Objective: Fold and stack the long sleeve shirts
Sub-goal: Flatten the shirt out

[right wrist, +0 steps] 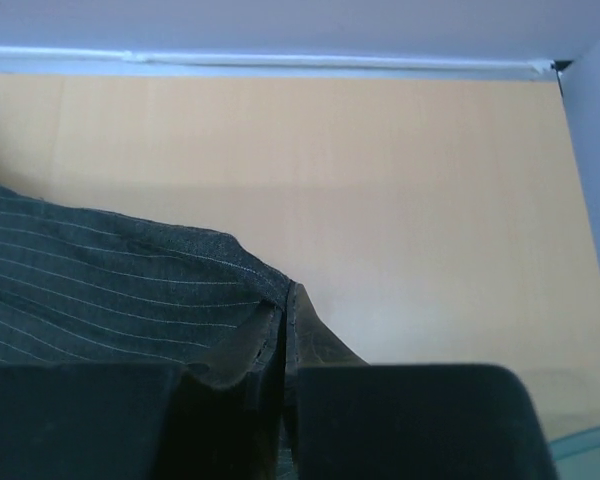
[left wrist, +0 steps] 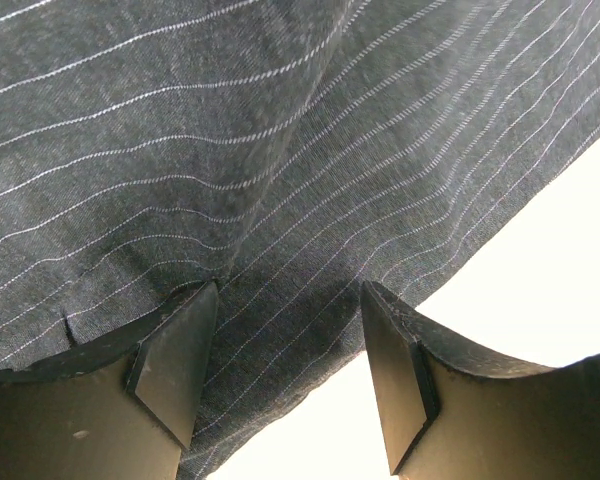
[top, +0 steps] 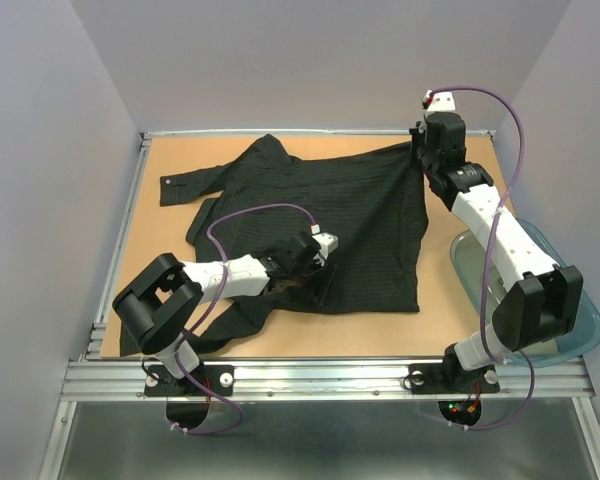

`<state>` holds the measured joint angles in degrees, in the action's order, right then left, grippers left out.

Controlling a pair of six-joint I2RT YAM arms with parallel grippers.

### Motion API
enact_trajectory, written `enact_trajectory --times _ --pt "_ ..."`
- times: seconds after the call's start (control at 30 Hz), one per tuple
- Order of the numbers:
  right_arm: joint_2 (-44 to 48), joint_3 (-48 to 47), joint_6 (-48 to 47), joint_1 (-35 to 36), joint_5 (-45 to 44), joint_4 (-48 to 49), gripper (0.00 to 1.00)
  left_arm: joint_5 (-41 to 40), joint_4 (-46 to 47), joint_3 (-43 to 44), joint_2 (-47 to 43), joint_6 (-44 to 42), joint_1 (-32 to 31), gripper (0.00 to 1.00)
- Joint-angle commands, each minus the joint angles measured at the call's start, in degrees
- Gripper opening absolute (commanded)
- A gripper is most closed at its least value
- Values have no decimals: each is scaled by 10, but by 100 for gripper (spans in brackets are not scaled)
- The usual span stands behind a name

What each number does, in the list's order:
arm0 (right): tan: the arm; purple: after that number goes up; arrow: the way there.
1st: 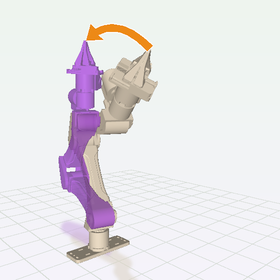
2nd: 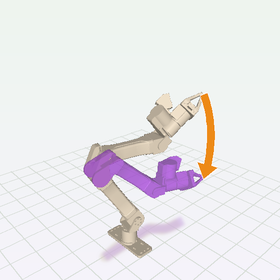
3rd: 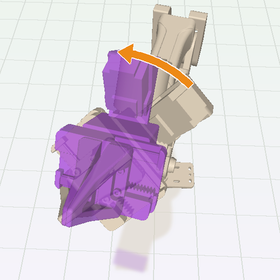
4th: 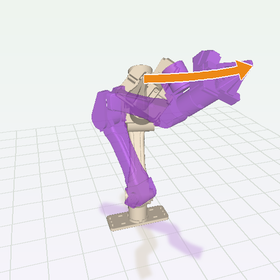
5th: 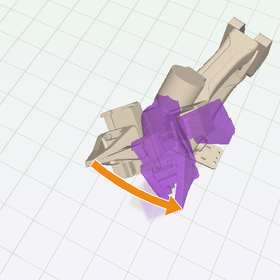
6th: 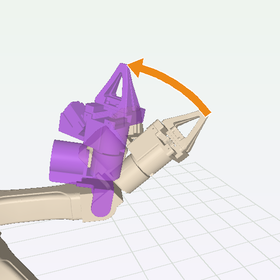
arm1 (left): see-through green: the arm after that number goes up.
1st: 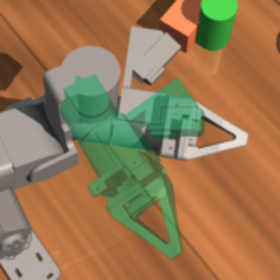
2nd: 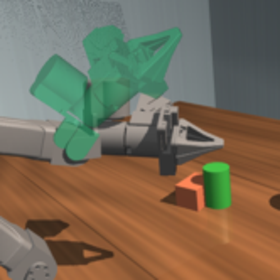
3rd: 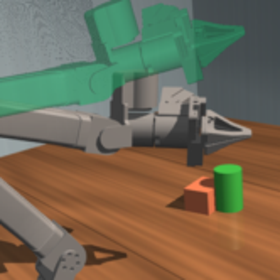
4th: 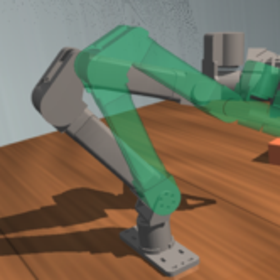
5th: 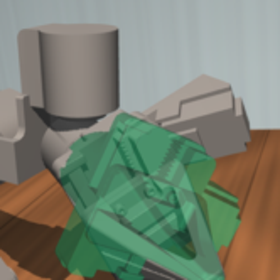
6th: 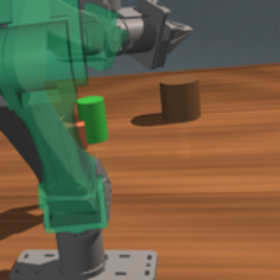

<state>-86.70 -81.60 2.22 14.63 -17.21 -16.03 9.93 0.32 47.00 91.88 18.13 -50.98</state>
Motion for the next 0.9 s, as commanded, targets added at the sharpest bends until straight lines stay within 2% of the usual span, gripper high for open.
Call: enact_trajectory --times 0.0,0.13,0.2,0.23,0.3,0.33,0.4,0.43,0.5,0.53,0.6,0.67,0.8,0.87 --pt "8 8 -5 -3 -60 -22 6 1 -30 0 9 -7 -1 71" --pt "-57 -9 -17 -21 -109 -22 12 32 -25 -1 0 -30 -3 71" --pt "-113 -33 -6 -36 -125 -23 22 49 -23 -3 -8 -38 -6 70" --pt "-130 -42 -2 -48 -161 -25 36 62 -20 -5 -19 -48 -6 71" --pt "-160 -64 2 -54 -233 -38 56 74 -20 -5 -36 -56 -10 71" --pt "-165 -69 10 -55 -250 -52 73 87 -20 -4 -42 -61 -10 71" --pt "-158 -76 24 -55 -263 -64 84 97 -17 -3 -56 -64 -10 71" --pt "-150 -73 43 -56 -241 -69 90 104 -14 -2 -70 -64 -10 71" --pt "-107 -59 57 -55 -195 -73 93 107 -10 9 -90 -64 -10 72" --pt "-87 -37 74 -54 -133 -73 93 104 -11 15 -95 -64 -8 73" --pt "-58 -11 90 -54 -63 -73 93 94 -22 40 -102 -62 -3 83" --pt "-23 31 116 -53 19 -73 93 87 -29 62 -104 -52 23 84" --pt "14 106 171 -53 113 -71 92 53 -38 78 -116 -25 110 84" --pt "26 134 191 -53 134 -63 90 -2 -42 78 -120 -7 172 84"
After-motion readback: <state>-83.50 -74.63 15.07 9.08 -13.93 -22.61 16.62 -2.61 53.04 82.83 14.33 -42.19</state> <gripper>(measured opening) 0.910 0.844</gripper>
